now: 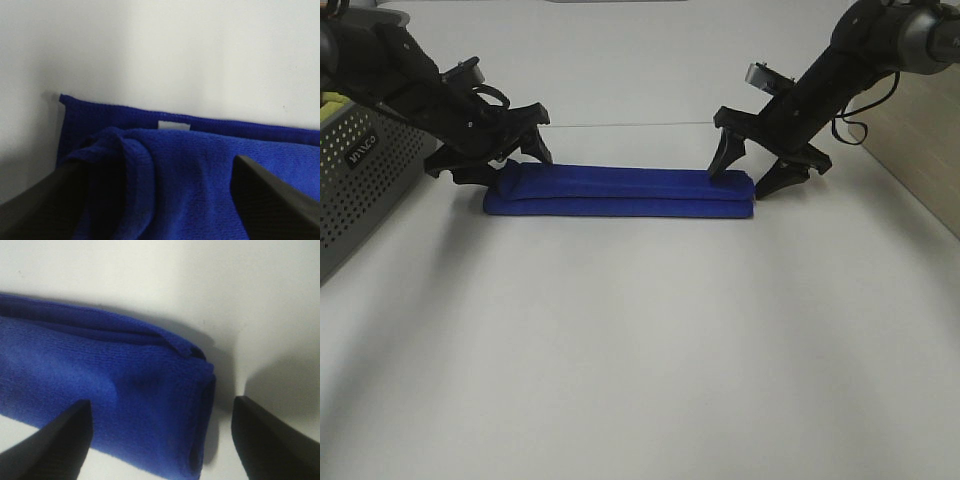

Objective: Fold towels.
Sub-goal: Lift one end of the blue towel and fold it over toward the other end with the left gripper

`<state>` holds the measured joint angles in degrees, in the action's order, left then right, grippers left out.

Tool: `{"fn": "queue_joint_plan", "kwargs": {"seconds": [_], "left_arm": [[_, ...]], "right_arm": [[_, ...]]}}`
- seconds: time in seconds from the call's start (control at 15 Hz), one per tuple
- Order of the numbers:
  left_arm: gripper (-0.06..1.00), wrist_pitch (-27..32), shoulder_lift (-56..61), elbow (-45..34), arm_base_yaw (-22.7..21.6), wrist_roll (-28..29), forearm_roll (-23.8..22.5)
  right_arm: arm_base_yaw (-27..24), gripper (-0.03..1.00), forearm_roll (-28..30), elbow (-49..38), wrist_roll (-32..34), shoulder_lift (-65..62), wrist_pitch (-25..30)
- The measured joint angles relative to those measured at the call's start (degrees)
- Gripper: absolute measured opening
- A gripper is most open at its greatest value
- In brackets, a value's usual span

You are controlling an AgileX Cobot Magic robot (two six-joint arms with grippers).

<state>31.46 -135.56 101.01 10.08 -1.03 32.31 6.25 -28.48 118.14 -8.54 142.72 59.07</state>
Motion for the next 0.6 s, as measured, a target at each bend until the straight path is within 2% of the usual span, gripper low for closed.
{"fn": "queue_joint_plan", "kwargs": {"seconds": [0.2,0.4,0.6], "left_arm": [[0.82,1.1,1.6,0.2,0.0,0.0,-5.6],[0.82,4.4,1.9,0.2,-0.9,1.0,-7.1],[0.82,5.2,3.3,0.3,-2.1,1.0,-8.7]], "right_arm": [[0.0,0.74,1.8,0.0,0.0,-3.0,2.2],[0.0,0.74,3.0,0.0,0.0,-3.7,3.4],[0.0,0.74,4.1,0.0,0.0,-3.7,3.4]]}}
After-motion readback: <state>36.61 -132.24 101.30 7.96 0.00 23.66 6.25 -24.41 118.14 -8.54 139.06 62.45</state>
